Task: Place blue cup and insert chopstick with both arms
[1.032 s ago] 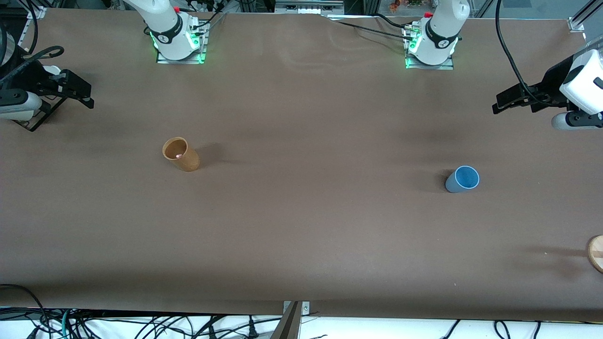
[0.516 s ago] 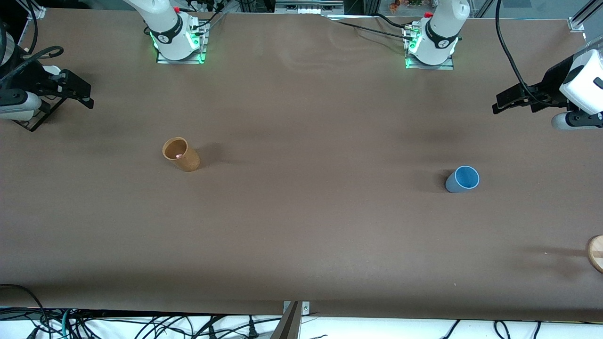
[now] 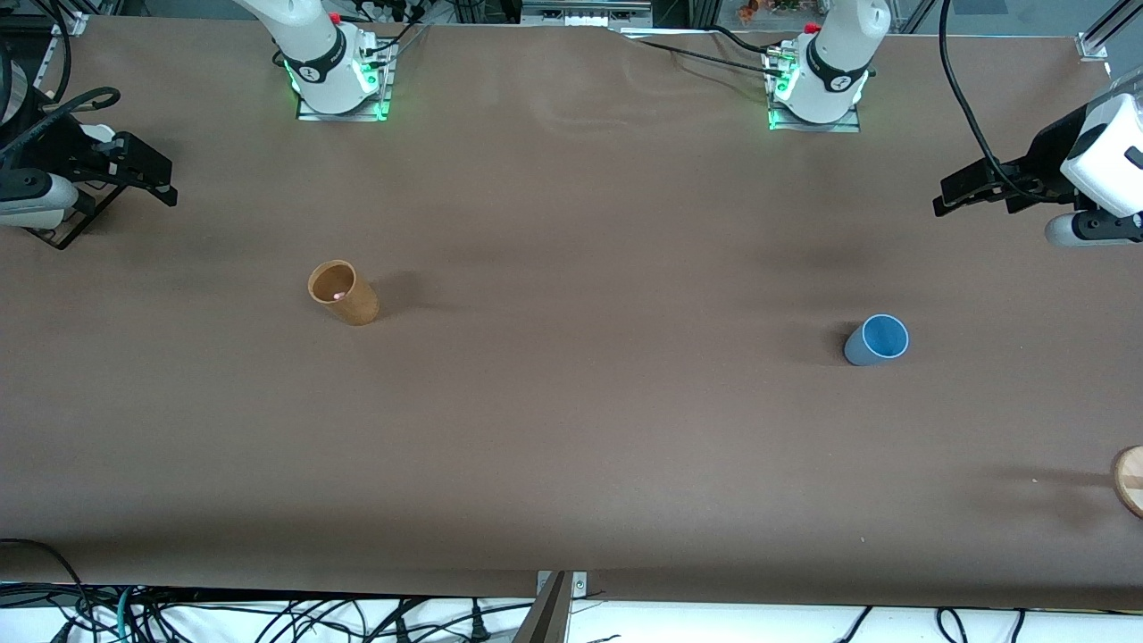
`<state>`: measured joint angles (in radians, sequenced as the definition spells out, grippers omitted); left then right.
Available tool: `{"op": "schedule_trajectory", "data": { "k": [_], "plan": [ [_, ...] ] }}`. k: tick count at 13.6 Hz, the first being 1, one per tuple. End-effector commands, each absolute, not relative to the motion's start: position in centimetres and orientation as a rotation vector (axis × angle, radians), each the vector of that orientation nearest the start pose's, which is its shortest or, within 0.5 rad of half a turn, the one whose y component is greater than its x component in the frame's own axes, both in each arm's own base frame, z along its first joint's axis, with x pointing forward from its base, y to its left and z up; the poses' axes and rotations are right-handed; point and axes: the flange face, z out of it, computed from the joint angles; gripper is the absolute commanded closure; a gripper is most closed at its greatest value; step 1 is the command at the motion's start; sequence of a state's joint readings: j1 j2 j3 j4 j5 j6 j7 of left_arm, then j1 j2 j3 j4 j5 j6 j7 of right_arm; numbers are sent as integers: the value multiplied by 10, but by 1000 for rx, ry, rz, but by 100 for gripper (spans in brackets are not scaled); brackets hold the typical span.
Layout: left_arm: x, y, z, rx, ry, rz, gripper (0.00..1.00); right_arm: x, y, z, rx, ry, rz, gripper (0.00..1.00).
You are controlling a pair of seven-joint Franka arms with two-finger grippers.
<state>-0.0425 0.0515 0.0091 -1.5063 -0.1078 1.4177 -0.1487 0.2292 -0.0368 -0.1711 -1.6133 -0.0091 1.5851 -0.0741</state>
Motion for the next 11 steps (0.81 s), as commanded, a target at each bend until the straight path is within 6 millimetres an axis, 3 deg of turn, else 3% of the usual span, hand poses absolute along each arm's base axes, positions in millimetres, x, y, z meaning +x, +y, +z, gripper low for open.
{"op": "schedule_trajectory", "data": {
  "k": [1,11],
  "plan": [
    [559,-33,619,-3204,-169,217,0,547,27,633,-3150,-191,-28,0],
    [562,-32,613,-3202,-177,234,0,547,26,633,-3150,-189,-36,0]
  ]
}}
